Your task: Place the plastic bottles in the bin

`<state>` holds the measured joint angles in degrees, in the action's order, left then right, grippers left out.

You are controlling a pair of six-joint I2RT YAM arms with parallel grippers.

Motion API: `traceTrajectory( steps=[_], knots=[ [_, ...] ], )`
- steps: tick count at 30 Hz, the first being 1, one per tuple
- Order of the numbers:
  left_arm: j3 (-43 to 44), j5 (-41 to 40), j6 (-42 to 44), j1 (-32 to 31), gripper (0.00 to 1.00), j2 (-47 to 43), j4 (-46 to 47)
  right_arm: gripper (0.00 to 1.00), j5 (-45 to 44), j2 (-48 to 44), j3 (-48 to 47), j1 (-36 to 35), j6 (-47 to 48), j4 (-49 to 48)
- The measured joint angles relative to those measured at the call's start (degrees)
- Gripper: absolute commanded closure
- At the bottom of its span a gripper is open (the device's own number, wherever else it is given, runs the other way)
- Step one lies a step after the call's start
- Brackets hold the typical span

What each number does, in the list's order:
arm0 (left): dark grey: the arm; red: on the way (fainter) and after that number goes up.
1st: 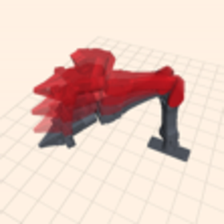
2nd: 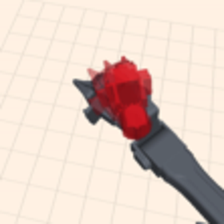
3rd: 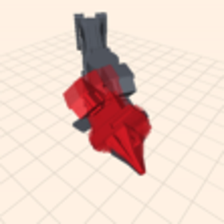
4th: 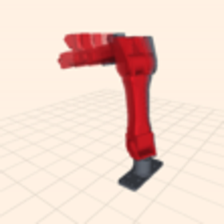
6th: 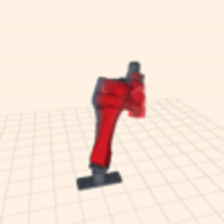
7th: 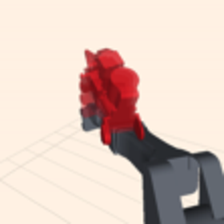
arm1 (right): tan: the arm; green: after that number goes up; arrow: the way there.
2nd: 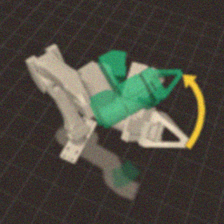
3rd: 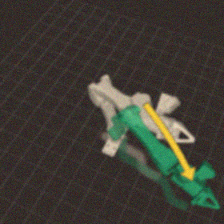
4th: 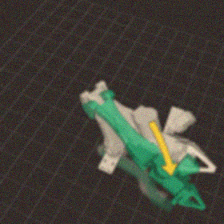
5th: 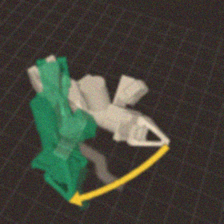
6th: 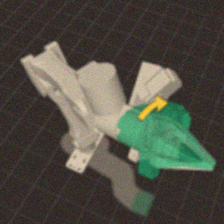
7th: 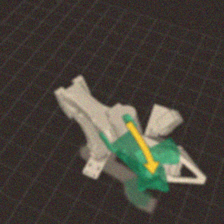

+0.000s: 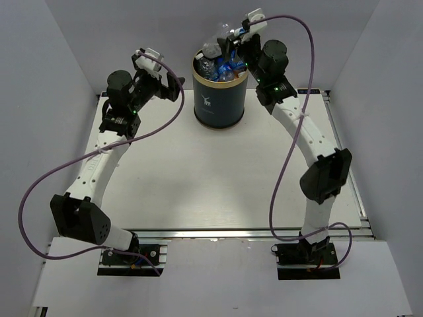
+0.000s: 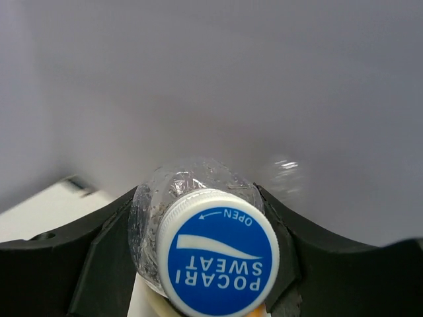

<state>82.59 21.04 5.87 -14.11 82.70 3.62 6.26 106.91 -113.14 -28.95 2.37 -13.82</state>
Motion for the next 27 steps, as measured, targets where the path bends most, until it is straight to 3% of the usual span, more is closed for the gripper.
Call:
traceTrajectory(
  steps=[6,13,16,17,20,27],
  knots=[
    [-1.0,-3.8,-0.9,2.8,0.02,0.5,-0.7,0.84,-10.9,16.0,-14.8,1.1,12.8,-5.4],
    [-1.6,-4.0,-1.6,4.3,0.02,2.7,-1.1,0.84,-11.0,20.8,-13.0,0.5,17.0,-7.0],
    [-1.6,-3.9,-1.9,4.7,0.02,4.0,-1.6,0.79,-11.1,20.8,-12.6,0.4,18.4,-7.6],
    [-1.6,-3.9,-2.1,4.7,0.02,4.3,-1.8,0.75,-11.1,20.8,-12.2,0.3,18.8,-8.2],
    [-1.8,-3.9,-2.5,5.0,0.02,4.7,-2.1,0.46,-11.1,20.1,-9.4,0.3,19.4,-9.8],
    [-2.6,-3.9,-3.4,5.2,0.02,4.7,-2.4,0.21,-11.2,16.6,0.7,-1.2,21.7,-15.0]
  ],
)
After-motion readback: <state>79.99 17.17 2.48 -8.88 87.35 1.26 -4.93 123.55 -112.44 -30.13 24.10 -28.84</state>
